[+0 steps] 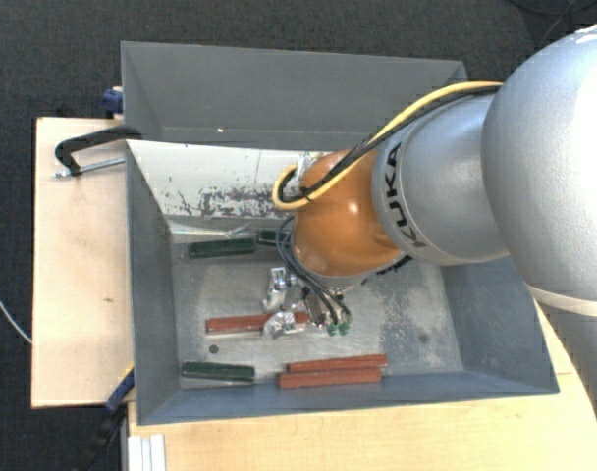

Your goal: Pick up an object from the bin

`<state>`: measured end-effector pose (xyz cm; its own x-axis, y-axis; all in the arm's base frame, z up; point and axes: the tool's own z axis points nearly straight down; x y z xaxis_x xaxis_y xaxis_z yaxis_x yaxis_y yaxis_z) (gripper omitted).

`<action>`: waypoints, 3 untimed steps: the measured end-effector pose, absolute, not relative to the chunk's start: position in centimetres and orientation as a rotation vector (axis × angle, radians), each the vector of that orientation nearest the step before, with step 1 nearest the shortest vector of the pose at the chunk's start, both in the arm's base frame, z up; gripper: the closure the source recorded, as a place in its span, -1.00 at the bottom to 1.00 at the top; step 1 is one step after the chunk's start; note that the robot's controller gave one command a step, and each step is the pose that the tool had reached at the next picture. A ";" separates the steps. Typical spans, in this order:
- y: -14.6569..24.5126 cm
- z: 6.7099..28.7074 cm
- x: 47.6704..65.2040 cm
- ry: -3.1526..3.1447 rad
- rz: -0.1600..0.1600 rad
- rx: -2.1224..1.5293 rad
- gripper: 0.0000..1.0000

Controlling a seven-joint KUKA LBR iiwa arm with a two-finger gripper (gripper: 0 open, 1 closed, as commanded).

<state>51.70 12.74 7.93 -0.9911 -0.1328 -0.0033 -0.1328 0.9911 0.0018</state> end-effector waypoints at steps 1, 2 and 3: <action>12.7 7.9 51.7 3.131 0.003 -0.209 1.00; 12.0 12.3 51.4 3.136 0.002 -0.220 1.00; 12.7 19.1 51.8 3.134 0.002 -0.199 1.00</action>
Offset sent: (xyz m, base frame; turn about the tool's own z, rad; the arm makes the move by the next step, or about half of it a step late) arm -0.0030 -0.0120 0.0655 -0.0090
